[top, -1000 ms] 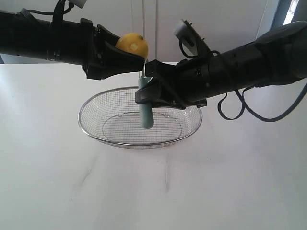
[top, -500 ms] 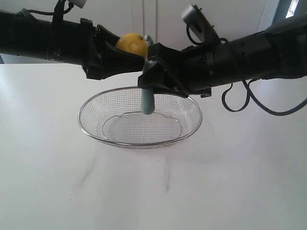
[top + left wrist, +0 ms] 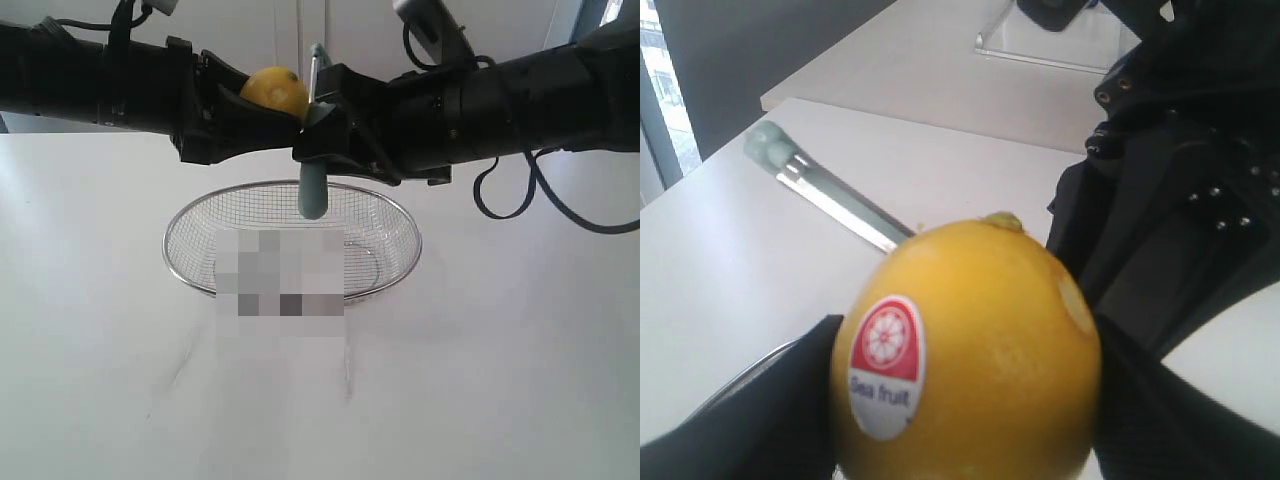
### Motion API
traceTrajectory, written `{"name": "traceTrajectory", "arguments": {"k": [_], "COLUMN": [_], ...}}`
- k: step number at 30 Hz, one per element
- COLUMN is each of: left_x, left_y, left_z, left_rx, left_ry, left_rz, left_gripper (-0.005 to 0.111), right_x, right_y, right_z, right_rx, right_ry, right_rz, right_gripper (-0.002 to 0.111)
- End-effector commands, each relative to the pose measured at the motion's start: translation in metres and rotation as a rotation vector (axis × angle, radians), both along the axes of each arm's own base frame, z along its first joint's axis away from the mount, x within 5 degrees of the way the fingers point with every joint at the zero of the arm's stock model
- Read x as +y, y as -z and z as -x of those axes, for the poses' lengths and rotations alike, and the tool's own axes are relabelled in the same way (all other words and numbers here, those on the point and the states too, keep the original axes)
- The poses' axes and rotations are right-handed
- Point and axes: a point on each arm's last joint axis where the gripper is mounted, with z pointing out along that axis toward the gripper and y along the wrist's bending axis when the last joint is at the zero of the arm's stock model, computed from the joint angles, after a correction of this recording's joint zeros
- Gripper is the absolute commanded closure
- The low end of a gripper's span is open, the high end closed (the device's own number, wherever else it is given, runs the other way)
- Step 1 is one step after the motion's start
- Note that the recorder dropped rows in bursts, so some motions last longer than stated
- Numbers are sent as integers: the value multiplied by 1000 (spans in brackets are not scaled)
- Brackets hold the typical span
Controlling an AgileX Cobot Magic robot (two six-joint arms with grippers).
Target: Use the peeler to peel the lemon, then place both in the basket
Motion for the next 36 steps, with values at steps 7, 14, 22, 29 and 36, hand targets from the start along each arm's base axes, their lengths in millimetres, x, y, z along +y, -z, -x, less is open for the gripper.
{"name": "traceTrajectory", "arguments": {"k": [7,14,22,29,36], "left_x": [-1,-1,-1,-1,-1], "left_y": [-7,-7,-7,-7,-7], "left_z": [1,1,2,2,2], "left_rx": [3,3,5,5,5], "left_ry": [3,3,12,12,12], "left_rz": [41,41,44,44,44], "left_gripper": [107,107,107,107,107], "right_x": [-7,-7,-3,2,7], "right_y": [1,1,15,35,37], "right_z": [-1,-2,-4,-8,-2], "right_rx": [-11,-10,51,120,156], "right_ry": [28,33,-11,-52,-144], "right_rz": [95,95,101,116,90], "right_gripper": [108,108,108,108,108]}}
